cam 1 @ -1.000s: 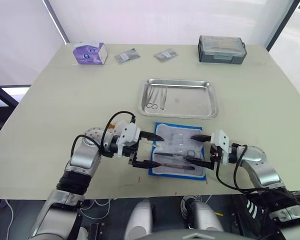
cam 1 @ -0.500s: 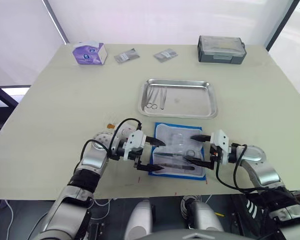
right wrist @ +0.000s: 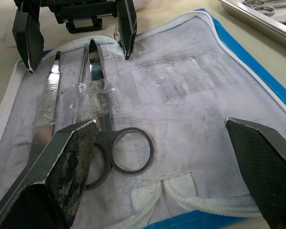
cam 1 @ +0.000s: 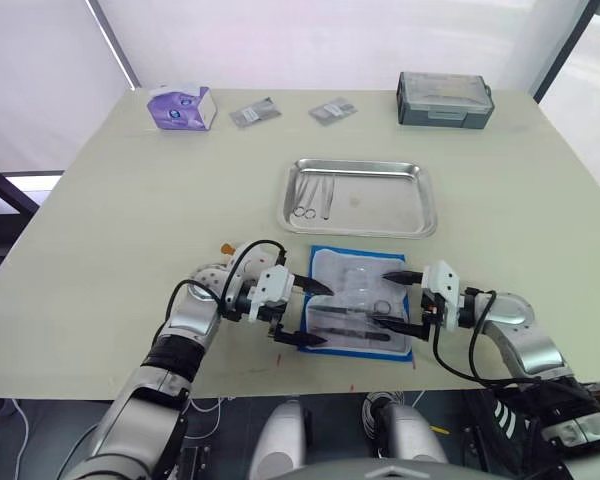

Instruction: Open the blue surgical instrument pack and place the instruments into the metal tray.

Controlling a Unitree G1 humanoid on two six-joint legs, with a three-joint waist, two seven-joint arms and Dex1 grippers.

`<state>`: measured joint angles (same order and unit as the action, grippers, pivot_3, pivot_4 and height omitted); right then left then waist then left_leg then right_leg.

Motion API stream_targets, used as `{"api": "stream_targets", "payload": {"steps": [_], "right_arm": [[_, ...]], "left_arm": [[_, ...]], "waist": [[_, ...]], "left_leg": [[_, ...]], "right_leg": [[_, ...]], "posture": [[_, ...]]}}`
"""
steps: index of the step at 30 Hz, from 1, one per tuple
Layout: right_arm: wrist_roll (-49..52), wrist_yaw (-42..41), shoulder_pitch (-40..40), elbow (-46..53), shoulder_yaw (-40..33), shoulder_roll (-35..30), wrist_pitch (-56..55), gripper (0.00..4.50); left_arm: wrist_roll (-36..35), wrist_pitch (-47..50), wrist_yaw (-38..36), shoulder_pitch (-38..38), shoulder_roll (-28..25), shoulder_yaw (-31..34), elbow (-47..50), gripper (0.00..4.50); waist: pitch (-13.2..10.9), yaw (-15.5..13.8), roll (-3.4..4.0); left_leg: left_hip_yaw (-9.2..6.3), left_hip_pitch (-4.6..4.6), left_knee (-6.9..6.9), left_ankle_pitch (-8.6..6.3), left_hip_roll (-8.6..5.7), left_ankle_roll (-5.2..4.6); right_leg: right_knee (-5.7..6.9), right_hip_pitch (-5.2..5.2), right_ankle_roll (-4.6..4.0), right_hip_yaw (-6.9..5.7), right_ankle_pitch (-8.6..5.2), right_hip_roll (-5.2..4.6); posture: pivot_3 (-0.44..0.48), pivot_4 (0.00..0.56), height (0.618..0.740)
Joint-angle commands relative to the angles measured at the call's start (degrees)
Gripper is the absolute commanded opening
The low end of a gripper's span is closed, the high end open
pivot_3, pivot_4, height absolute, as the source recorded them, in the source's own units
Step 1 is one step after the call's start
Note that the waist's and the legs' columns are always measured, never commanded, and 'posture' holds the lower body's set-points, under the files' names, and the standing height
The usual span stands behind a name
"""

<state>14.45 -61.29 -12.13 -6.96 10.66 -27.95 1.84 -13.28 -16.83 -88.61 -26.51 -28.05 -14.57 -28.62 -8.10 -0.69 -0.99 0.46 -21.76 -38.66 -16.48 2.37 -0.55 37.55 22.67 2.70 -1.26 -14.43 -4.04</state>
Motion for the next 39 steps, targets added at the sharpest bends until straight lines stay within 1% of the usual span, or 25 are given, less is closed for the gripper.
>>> {"api": "stream_targets", "payload": {"steps": [1, 8, 15, 21, 25, 28, 30, 32, 37, 39], "right_arm": [[0.35, -0.21, 1.66, 0.74, -0.53, -1.25, 2.82, 4.5], [3.71, -1.48, 1.7, 10.08, -2.32, -4.55, 6.38, 4.5], [8.42, -2.91, 4.76, 21.42, -5.55, -9.64, 9.97, 4.5], [13.36, -3.7, 10.3, 30.03, -11.26, -14.61, 12.12, 4.5], [16.71, -4.14, 13.8, 34.63, -16.69, -17.79, 12.78, 4.5], [20.21, -5.23, 17.58, 38.1, -22.39, -20.33, 13.76, 4.5], [21.59, -5.94, 19.82, 39.45, -25.41, -21.66, 14.18, 4.5], [22.64, -6.13, 20.9, 40.08, -26.91, -22.21, 14.59, 4.5], [23.11, -3.98, 21.14, 40.61, -26.98, -22.12, 16.34, 4.5], [21.46, -1.52, 20.26, 41.19, -25.32, -21.47, 16.7, 4.5]], "left_arm": [[2.94, -1.3, -2.52, 1.63, 0.18, -3.02, -3.59, 4.45], [3.35, -2.64, -2.67, 1.45, 1.1, -3.46, -4.85, 4.45], [3.47, -3.45, -3.15, 1.17, 1.36, -3.6, -5.73, 4.45], [3.69, -4.69, -3.45, 0.45, 1.56, -3.9, -7.73, 4.45], [3.49, -5.32, -3.83, 0.1, 1.54, -4.31, -8.51, 4.45], [3.0, -5.8, -3.88, -0.2, 1.49, -4.87, -9.05, 4.45], [2.71, -6.2, -3.89, -0.52, 1.49, -5.2, -9.61, 4.45], [2.5, -6.59, -3.89, -0.9, 1.52, -5.44, -10.29, 4.45], [2.08, -7.59, -3.89, -1.57, 1.46, -5.9, -11.58, 4.45], [1.89, -7.81, -3.89, -1.84, 1.43, -6.1, -11.95, 4.45]], "waist": [[0.06, -0.05, 0.11], [0.17, -0.12, 0.41], [0.14, -0.14, 0.53], [0.18, -0.08, 0.59], [0.22, -0.14, 0.71], [0.24, -0.19, 0.74], [0.27, -0.14, 0.79], [0.29, -0.13, 0.82], [0.35, -0.16, 0.92], [0.36, -0.17, 0.93]], "left_leg": [[-0.01, 0.0, 0.0, 0.0, 0.0, 0.0], [0.01, -0.01, 0.0, 0.0, -0.01, 0.0], [0.0, -0.03, 0.0, -0.01, -0.01, -0.01], [0.0, -0.02, 0.01, -0.01, -0.01, -0.01], [-0.01, -0.02, 0.02, -0.01, -0.01, -0.01], [-0.01, -0.02, 0.02, -0.01, -0.01, -0.01], [-0.01, -0.02, 0.03, -0.01, -0.01, -0.01], [0.0, -0.01, 0.03, -0.01, -0.01, -0.01], [-0.01, -0.01, 0.03, -0.01, -0.01, -0.02], [-0.01, 0.0, 0.03, -0.01, -0.02, -0.02]], "right_leg": [[0.0, 0.0, 0.0, 0.0, 0.0, 0.0], [-0.01, 0.0, 0.01, 0.01, 0.0, 0.0], [-0.03, 0.01, 0.01, 0.02, 0.0, 0.0], [-0.04, 0.0, 0.01, 0.01, 0.0, 0.0], [-0.06, 0.0, 0.02, 0.01, -0.01, 0.0], [-0.07, -0.01, 0.02, 0.01, -0.01, 0.0], [-0.08, -0.01, 0.02, 0.01, -0.01, 0.0], [-0.09, -0.03, 0.02, 0.03, -0.01, 0.01], [-0.09, -0.03, 0.02, 0.03, -0.01, 0.01], [-0.1, -0.04, 0.02, 0.04, -0.01, 0.01]], "posture": [[0.0, 0.15, 0.727], [0.0, 0.15, 0.727], [0.0, 0.15, 0.727], [0.0, 0.15, 0.727], [0.0, 0.15, 0.727], [0.0, 0.15, 0.727], [0.0, 0.15, 0.727], [0.0, 0.15, 0.727], [0.0, 0.15, 0.727], [0.0, 0.15, 0.727]]}}
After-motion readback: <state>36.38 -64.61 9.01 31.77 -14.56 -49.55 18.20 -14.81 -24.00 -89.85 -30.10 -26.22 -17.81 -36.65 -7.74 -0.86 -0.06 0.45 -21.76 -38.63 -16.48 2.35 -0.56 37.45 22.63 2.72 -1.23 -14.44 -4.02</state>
